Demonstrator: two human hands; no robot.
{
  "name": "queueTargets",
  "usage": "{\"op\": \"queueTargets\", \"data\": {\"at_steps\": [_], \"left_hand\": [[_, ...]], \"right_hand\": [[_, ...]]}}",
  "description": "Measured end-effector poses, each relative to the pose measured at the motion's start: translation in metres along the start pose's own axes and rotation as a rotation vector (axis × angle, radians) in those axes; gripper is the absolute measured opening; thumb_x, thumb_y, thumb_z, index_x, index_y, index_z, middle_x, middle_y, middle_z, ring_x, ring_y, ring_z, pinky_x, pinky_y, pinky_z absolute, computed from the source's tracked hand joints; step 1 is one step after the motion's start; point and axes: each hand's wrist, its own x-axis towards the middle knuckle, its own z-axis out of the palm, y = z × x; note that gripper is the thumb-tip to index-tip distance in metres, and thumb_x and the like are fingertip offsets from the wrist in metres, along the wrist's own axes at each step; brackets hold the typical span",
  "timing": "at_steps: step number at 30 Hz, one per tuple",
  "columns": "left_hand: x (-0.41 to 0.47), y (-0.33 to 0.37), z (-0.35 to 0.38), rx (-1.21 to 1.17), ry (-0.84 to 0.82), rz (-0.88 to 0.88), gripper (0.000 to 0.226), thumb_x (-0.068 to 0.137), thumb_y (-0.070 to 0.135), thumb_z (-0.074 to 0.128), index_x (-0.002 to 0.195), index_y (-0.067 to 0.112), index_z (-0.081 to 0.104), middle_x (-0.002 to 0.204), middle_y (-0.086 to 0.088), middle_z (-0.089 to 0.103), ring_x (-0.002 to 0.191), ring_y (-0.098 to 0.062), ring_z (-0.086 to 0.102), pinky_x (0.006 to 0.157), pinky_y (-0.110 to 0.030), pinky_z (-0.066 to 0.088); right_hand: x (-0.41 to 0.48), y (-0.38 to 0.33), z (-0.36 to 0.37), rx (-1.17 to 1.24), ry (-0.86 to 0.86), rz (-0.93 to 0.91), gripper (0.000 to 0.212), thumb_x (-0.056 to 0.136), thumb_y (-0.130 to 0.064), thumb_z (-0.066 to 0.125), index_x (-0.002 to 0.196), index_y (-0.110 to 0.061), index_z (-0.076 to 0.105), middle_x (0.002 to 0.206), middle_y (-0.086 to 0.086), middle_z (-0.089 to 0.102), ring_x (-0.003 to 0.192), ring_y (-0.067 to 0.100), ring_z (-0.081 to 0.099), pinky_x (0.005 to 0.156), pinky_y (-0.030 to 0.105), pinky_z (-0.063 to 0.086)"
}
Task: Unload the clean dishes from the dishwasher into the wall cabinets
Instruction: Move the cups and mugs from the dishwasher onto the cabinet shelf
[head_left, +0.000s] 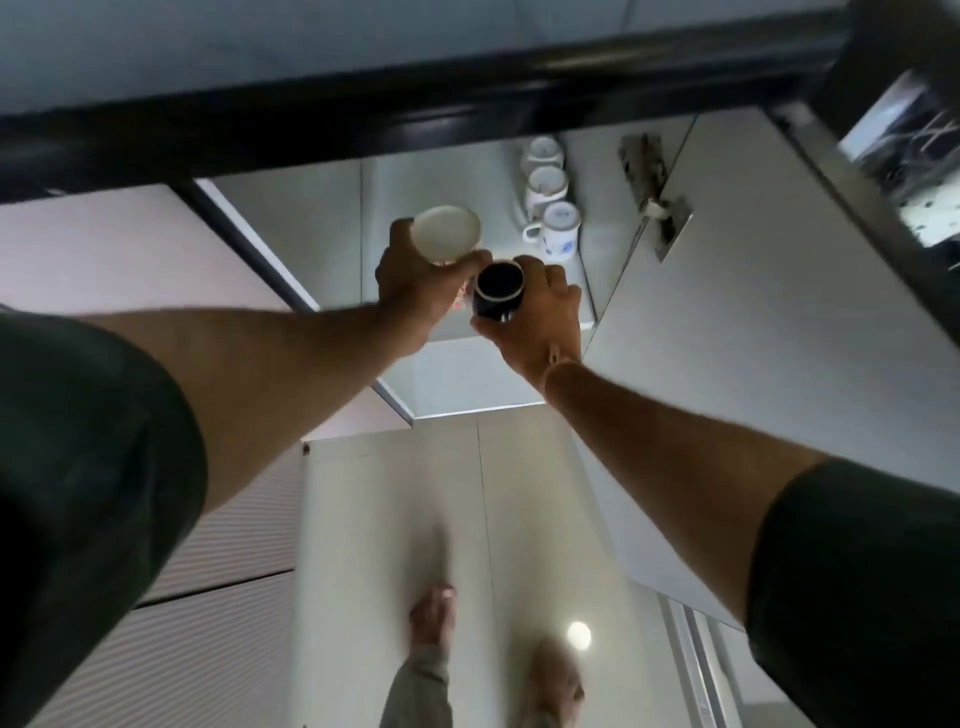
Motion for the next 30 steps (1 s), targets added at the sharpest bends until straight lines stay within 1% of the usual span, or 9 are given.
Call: {"op": "queueTargets", "data": {"at_steps": [6,10,13,17,19,22,25,27,30], "left_hand": [[0.067,-0.025,0.035,-0.009,-0.071,0.014,0.084,0.057,0.052,0.088,0.127,0.027,0.049,0.112,0.01,0.059,0.1,-0.012,0.055,0.07,-0.014,0.041],[0.099,-0.036,0.056,-0.01,-0.05,0.045,0.086,0.055,0.056,0.086,0.127,0.027,0.049,0.115,0.008,0.062,0.104,-0.014,0.057,0.082,-0.021,0.047],[0.117,-0.034,0.066,-0.023,-0.038,0.072,0.086,0.054,0.056,0.085,0.127,0.027,0.049,0.116,0.006,0.063,0.105,-0.016,0.059,0.088,-0.025,0.052],[0.13,-0.034,0.072,-0.073,-0.017,0.094,0.086,0.051,0.054,0.085,0.125,0.027,0.05,0.115,0.005,0.063,0.104,-0.018,0.06,0.089,-0.031,0.054],[0.133,-0.037,0.075,-0.097,-0.02,0.109,0.084,0.054,0.05,0.086,0.126,0.026,0.048,0.115,0.004,0.063,0.104,-0.017,0.06,0.089,-0.03,0.054],[0.134,-0.04,0.077,-0.116,-0.047,0.138,0.079,0.062,0.043,0.086,0.126,0.023,0.044,0.115,0.002,0.063,0.103,-0.018,0.06,0.086,-0.027,0.054],[0.136,-0.04,0.078,-0.12,-0.047,0.137,0.074,0.065,0.04,0.085,0.122,0.022,0.042,0.111,0.004,0.063,0.099,-0.018,0.061,0.08,-0.023,0.052],[0.138,-0.041,0.079,-0.124,-0.053,0.14,0.073,0.063,0.041,0.085,0.121,0.023,0.043,0.108,0.006,0.064,0.099,-0.018,0.061,0.081,-0.025,0.053],[0.141,-0.04,0.081,-0.129,-0.069,0.129,0.074,0.059,0.043,0.085,0.121,0.028,0.047,0.109,0.009,0.065,0.1,-0.016,0.062,0.086,-0.03,0.054]], "right_hand": [[0.052,0.016,0.047,0.004,0.043,0.061,0.069,0.07,-0.039,0.078,0.129,-0.02,0.047,0.124,0.005,0.053,0.11,0.03,0.044,0.082,0.035,0.043],[0.076,0.021,0.067,0.039,0.117,0.12,0.073,0.069,-0.039,0.078,0.13,-0.016,0.043,0.124,0.006,0.054,0.11,0.03,0.044,0.085,0.041,0.047],[0.088,0.021,0.075,0.065,0.185,0.137,0.08,0.067,-0.039,0.08,0.132,-0.012,0.041,0.125,0.007,0.054,0.11,0.031,0.045,0.087,0.041,0.047],[0.096,0.02,0.081,0.086,0.254,0.129,0.076,0.067,-0.036,0.084,0.13,-0.018,0.045,0.13,0.007,0.043,0.111,0.03,0.045,0.089,0.038,0.05],[0.097,0.02,0.085,0.107,0.29,0.14,0.077,0.067,-0.035,0.085,0.131,-0.02,0.046,0.129,0.008,0.039,0.11,0.029,0.046,0.09,0.039,0.051],[0.098,0.02,0.09,0.106,0.307,0.168,0.081,0.068,-0.034,0.086,0.134,-0.018,0.042,0.129,0.009,0.04,0.11,0.029,0.046,0.092,0.038,0.05],[0.099,0.018,0.091,0.146,0.347,0.197,0.075,0.066,-0.032,0.086,0.123,-0.012,0.042,0.125,0.009,0.044,0.107,0.03,0.048,0.093,0.043,0.049],[0.101,0.019,0.091,0.17,0.367,0.203,0.07,0.067,-0.029,0.086,0.118,-0.011,0.042,0.122,0.008,0.046,0.105,0.029,0.049,0.093,0.044,0.048],[0.103,0.021,0.088,0.211,0.364,0.213,0.069,0.069,-0.027,0.085,0.121,-0.011,0.042,0.125,0.007,0.046,0.109,0.028,0.048,0.096,0.04,0.047]]}}
